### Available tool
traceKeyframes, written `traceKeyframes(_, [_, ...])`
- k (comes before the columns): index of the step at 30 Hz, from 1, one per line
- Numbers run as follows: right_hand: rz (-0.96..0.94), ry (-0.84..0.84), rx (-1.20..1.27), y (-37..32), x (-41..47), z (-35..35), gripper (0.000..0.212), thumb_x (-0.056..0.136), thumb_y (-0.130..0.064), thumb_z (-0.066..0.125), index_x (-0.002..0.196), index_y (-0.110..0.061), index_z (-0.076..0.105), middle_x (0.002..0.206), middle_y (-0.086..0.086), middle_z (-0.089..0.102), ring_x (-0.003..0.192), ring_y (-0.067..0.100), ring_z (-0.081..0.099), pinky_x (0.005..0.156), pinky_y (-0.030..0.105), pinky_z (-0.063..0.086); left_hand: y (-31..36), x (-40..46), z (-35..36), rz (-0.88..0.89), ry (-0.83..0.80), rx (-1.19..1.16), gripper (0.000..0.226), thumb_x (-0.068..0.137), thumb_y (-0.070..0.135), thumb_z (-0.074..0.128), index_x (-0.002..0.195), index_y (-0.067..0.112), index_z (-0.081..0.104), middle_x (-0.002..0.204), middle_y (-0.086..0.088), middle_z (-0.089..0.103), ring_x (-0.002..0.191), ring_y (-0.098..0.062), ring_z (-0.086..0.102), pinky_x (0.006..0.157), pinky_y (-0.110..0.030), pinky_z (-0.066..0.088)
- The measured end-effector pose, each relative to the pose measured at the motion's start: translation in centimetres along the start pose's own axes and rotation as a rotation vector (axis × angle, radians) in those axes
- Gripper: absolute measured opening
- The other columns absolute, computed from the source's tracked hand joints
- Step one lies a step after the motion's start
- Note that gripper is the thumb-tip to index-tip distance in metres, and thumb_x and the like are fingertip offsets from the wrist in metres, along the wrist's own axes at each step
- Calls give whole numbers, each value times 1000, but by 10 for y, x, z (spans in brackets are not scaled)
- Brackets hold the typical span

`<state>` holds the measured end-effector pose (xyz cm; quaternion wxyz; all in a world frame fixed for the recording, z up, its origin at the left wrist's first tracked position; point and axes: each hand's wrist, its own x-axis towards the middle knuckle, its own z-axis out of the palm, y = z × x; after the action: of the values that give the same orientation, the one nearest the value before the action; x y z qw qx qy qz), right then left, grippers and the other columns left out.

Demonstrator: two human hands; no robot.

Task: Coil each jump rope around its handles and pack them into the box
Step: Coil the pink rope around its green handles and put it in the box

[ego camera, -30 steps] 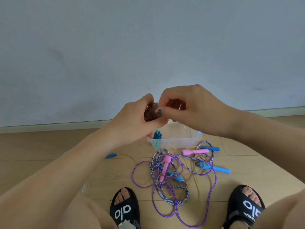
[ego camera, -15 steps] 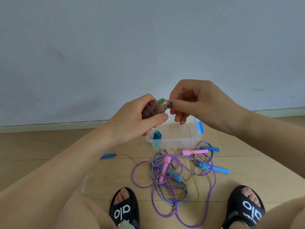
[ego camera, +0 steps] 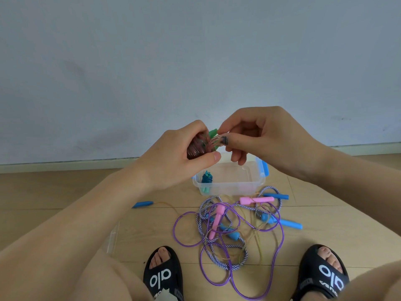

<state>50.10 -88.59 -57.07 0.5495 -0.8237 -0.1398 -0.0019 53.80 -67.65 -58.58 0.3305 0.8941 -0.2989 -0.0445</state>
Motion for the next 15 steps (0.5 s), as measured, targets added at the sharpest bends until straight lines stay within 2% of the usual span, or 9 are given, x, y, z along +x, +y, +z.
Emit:
traceKeyframes(1, [5, -3, 4, 0, 0, 0, 7, 91, -5, 66, 96, -8, 70, 69, 9, 72, 60, 25, 70, 70, 33, 60, 1, 0, -1, 21, 20, 43, 30, 85, 43, 68, 94, 21, 50, 66, 3, 52, 59, -15, 48, 54, -22, 36])
traceKeyframes(5, [2, -16, -11, -1, 0, 1, 7, 89, -3, 67, 93, -8, 70, 69, 8, 72, 60, 22, 71, 69, 29, 59, 2, 0, -1, 82, 58, 138, 29, 85, 41, 68, 94, 23, 48, 66, 7, 51, 59, -14, 46, 51, -20, 33])
traceKeyframes(8, [-13, -26, -39, -2, -1, 2, 7, 88, 0, 66, 88, -6, 68, 68, 7, 71, 57, 18, 70, 65, 27, 58, 2, -2, 0, 121, 57, 225, 29, 86, 43, 66, 92, 26, 44, 70, 6, 55, 62, -13, 50, 54, -29, 39])
traceKeyframes(12, [-59, -53, -88, 0, -2, 3, 8, 87, -1, 66, 89, -9, 66, 69, 3, 72, 60, 17, 71, 67, 28, 58, 2, -3, 0, 135, 70, 201, 29, 85, 41, 67, 92, 24, 46, 66, 8, 52, 62, -13, 48, 52, -23, 34])
traceKeyframes(15, [-123, -42, -154, 2, -3, 3, 8, 88, -3, 67, 89, -11, 65, 67, 0, 69, 58, 13, 69, 63, 28, 57, 3, -4, -1, 140, 53, 188, 29, 85, 40, 68, 92, 22, 47, 64, 9, 51, 61, -13, 47, 51, -21, 32])
